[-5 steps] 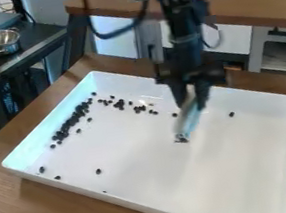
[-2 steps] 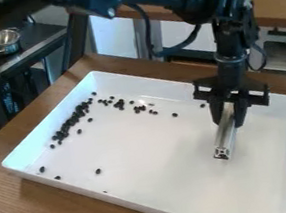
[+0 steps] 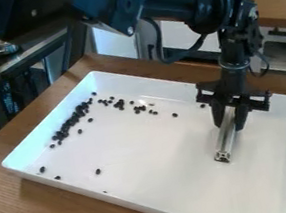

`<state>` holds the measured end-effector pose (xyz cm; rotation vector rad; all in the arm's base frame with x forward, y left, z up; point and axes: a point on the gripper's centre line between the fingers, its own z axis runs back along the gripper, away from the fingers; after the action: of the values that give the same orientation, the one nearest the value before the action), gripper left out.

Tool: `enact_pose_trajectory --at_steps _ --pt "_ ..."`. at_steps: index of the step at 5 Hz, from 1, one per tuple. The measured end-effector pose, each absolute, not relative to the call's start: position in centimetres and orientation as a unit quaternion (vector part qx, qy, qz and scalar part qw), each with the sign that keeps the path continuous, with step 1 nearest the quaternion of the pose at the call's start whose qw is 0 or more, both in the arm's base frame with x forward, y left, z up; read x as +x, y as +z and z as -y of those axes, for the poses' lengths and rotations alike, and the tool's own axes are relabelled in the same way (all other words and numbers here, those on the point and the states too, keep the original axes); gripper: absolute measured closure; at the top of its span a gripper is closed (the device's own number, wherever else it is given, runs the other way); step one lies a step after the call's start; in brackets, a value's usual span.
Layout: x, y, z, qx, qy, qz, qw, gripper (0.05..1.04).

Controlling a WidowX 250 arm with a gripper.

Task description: Sweep into pile

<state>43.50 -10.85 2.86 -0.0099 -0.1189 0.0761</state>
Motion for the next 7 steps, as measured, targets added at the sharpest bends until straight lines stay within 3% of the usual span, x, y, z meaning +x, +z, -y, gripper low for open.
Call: enact_pose_trajectory --at_steps 2,4,7 --pt "43.1 2.5 8.2 -0.01 0.046 0.036 0.998 0.715" --pt "42.0 2.5 1.2 -0.002 0.042 0.018 0.999 0.715" --pt "42.0 2.4 -7.9 0.037 0.033 0.02 0.999 0.715"
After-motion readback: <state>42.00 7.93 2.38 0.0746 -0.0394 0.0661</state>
